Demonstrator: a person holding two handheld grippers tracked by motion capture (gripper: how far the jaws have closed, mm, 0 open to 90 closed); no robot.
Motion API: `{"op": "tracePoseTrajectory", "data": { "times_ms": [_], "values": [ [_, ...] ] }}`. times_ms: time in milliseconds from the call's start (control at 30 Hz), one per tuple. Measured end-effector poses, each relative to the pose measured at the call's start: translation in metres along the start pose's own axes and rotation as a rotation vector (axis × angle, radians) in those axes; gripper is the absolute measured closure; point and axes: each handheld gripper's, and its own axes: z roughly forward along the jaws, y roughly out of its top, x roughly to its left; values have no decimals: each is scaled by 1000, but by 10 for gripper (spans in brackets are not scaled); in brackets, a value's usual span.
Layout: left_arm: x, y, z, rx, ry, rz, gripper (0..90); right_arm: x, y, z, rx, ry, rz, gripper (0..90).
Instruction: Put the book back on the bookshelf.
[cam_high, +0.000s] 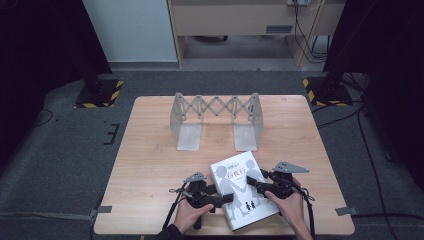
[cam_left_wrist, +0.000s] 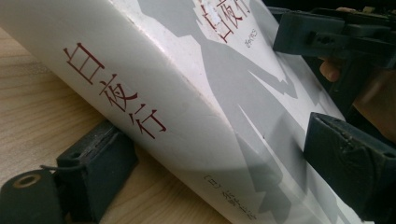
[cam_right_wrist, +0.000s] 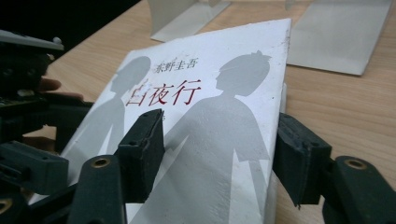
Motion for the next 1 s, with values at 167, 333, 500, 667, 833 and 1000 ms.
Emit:
{"op": "tracePoseTrajectory", "data": {
  "times_ms": [167, 333, 500, 667, 833, 1000],
  "values": [
    [0, 0, 0, 0, 7, -1, 111, -3, -4, 2, 44, -25, 19, 351],
    [0, 0, 1, -10, 8, -13, 112, -4, -6, 3, 67, -36, 21, 320],
    [-1, 0, 2, -13, 7, -20, 112, -5, -8, -1, 78, -33, 19, 316],
    [-1, 0, 2, -14, 8, -21, 111, -8, -10, 0, 71, -23, 45, 300],
    [-2, -1, 3, -15, 17, -14, 105, -11, -11, -1, 74, -20, 65, 286],
    [-3, -1, 3, -16, 19, -13, 103, -12, -13, -1, 71, -10, 91, 296]
  ]
}}
